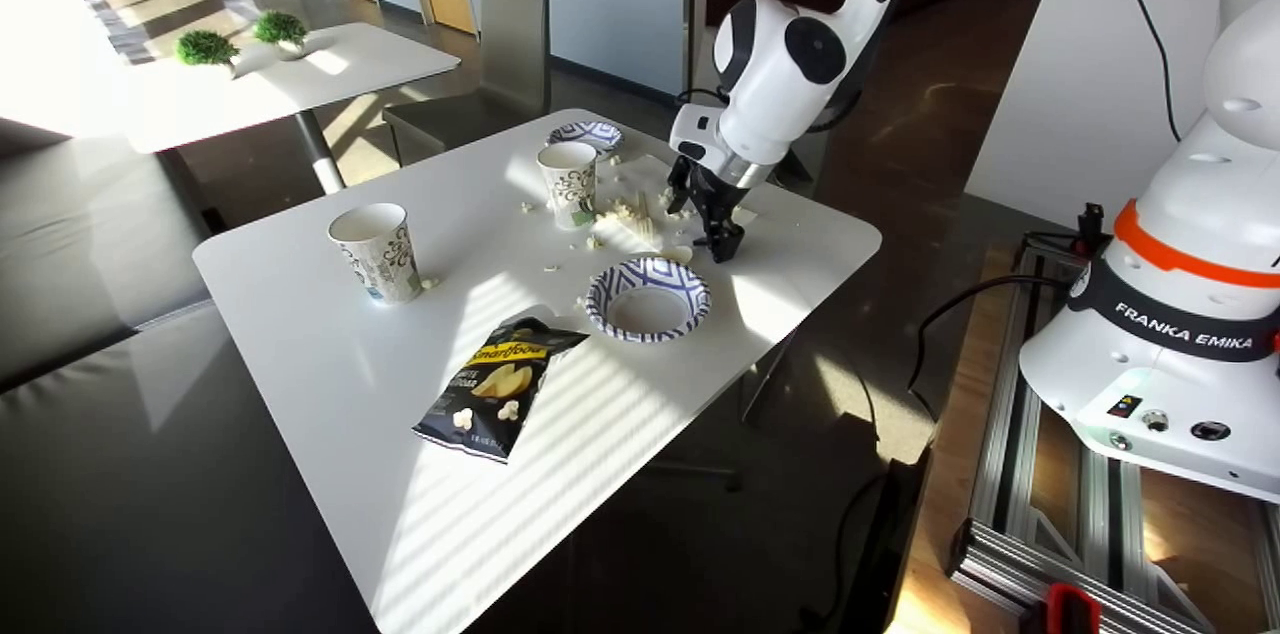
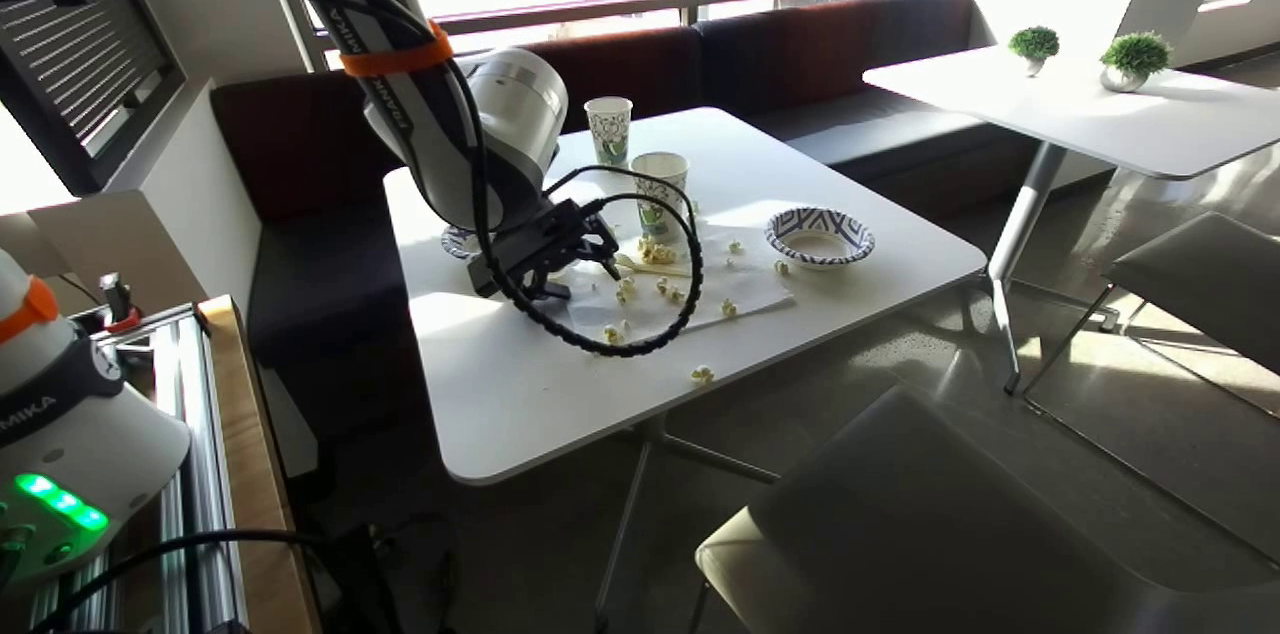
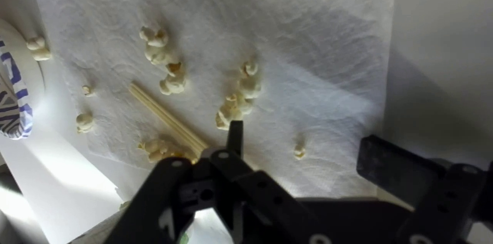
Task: Move the white napkin forwards then move the white fork backwards
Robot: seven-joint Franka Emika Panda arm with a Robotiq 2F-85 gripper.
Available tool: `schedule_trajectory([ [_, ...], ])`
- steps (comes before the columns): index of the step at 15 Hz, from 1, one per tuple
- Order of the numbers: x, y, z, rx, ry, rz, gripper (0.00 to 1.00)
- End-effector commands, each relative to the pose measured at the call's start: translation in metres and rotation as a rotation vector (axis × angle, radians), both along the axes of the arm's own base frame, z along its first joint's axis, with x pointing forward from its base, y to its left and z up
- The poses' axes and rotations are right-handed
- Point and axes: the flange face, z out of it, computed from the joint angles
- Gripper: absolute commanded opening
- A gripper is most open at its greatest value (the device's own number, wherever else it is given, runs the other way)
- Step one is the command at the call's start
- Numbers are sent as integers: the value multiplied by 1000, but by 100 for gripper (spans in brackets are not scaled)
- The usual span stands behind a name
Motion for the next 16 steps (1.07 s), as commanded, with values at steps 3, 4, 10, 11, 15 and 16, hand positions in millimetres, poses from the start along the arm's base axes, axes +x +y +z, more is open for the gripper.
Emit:
schedule_trajectory([
  [3, -5, -7, -14, 88, 75, -7, 78],
  [4, -5, -9, -14, 100, 82, -9, 79],
  [10, -8, -8, -11, 183, 123, 4, 82],
  [11, -9, -6, -10, 207, 133, 8, 84],
  [15, -16, -1, -5, 315, 195, 14, 81],
  [16, -20, 2, -4, 344, 217, 17, 84],
])
